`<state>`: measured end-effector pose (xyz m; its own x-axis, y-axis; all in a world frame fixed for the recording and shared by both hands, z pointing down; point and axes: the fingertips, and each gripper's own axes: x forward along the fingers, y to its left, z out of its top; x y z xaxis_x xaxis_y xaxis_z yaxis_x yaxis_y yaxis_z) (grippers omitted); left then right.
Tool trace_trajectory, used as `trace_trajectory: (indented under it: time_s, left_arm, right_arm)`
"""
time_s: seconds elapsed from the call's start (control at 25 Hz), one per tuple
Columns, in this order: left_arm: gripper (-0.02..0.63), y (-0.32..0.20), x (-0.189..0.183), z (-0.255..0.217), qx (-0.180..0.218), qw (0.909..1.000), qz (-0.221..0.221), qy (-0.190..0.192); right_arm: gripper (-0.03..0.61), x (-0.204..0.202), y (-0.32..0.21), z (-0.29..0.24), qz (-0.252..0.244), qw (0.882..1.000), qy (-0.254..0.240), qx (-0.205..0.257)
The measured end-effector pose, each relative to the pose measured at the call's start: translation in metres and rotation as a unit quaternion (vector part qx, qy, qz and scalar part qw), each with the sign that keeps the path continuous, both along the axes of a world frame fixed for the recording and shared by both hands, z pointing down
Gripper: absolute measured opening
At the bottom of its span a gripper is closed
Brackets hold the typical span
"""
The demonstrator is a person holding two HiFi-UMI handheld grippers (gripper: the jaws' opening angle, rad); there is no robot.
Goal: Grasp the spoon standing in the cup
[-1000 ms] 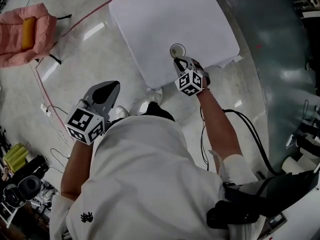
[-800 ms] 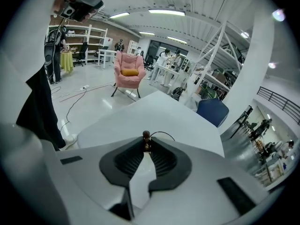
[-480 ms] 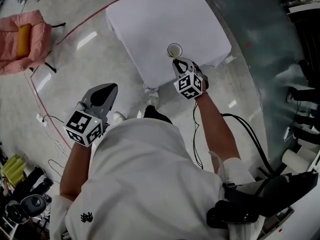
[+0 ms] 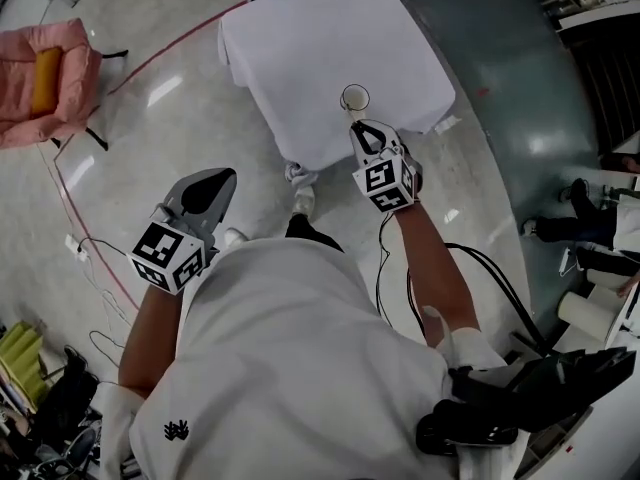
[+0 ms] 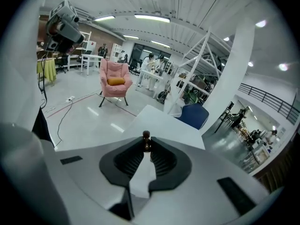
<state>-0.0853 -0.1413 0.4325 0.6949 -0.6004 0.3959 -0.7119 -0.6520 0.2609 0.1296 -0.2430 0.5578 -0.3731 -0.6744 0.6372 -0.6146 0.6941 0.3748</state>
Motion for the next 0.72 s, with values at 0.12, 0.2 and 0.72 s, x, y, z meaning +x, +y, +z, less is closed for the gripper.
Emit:
trace_trajectory:
  time_s: [0.12, 0.2, 0.72]
  left_arm:
    - [0.012, 0.010, -0.015, 0.002, 0.003, 1.0000, 0.004, 0.005]
    - [0.012, 0.017, -0.024, 0.003, 0.004, 0.9999, 0.005, 0.008]
    - [0.012, 0.056, -0.053, 0.001, 0.011, 0.9994, 0.028, 0.014]
  right_arm:
    - [0.052, -0.018, 0.018, -0.018, 0.006, 1.000, -0.004, 0.002]
    - [0.051, -0.031, 0.033, -0.029, 0.008, 1.000, -0.010, 0.001]
    - [0.052, -0.093, 0.118, -0.085, 0.005, 0.999, -0.036, -0.005]
